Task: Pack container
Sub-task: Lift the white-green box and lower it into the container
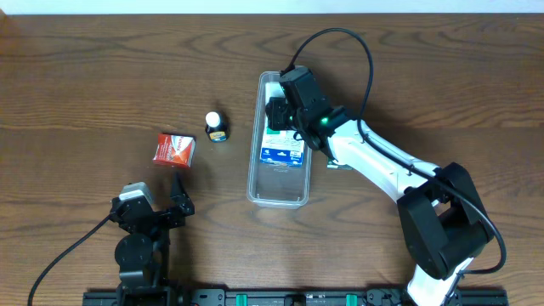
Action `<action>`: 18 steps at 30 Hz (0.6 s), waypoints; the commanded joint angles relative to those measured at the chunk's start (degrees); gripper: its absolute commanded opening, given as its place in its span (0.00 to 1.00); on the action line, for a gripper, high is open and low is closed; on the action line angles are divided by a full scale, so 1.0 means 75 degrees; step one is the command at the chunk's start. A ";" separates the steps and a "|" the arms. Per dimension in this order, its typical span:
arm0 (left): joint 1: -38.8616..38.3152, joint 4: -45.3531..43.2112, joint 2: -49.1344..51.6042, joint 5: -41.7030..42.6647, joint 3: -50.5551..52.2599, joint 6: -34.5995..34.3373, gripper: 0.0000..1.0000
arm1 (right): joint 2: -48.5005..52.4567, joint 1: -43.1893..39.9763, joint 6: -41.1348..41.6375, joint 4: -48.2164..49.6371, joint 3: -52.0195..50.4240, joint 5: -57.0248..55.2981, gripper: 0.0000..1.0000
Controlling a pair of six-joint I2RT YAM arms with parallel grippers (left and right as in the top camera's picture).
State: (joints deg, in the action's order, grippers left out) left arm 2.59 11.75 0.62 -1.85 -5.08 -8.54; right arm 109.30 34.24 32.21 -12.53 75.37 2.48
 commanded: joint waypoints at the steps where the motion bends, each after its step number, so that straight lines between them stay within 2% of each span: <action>1: 0.0047 0.0256 -0.0038 -0.0009 0.0119 0.0076 0.98 | -0.0149 -0.0012 -0.0108 0.0067 0.0006 0.0160 0.54; 4: 0.0047 0.0256 -0.0038 -0.0009 0.0119 0.0076 0.98 | -0.0323 -0.0058 -0.0140 0.0000 0.0006 0.0154 0.52; 10: 0.0047 0.0256 -0.0038 -0.0009 0.0119 0.0076 0.98 | -0.0641 -0.0175 -0.0163 -0.0458 0.0006 0.0128 0.36; 12: 0.0047 0.0256 -0.0038 -0.0009 0.0119 0.0076 0.98 | -0.0799 -0.0181 -0.0522 -0.0589 0.0006 0.0128 0.33; 14: 0.0047 0.0256 -0.0038 -0.0009 0.0119 0.0076 0.98 | -0.1107 -0.0216 -0.0883 -0.0723 0.0006 0.0128 0.34; 18: 0.0047 0.0256 -0.0035 -0.0009 0.0119 0.0076 0.98 | -0.2224 -0.0335 -0.1556 -0.1408 0.0006 0.0070 0.47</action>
State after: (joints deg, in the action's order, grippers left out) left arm 2.59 11.75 0.62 -1.85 -5.08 -8.54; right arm 100.01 33.54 26.24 -21.41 75.31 3.46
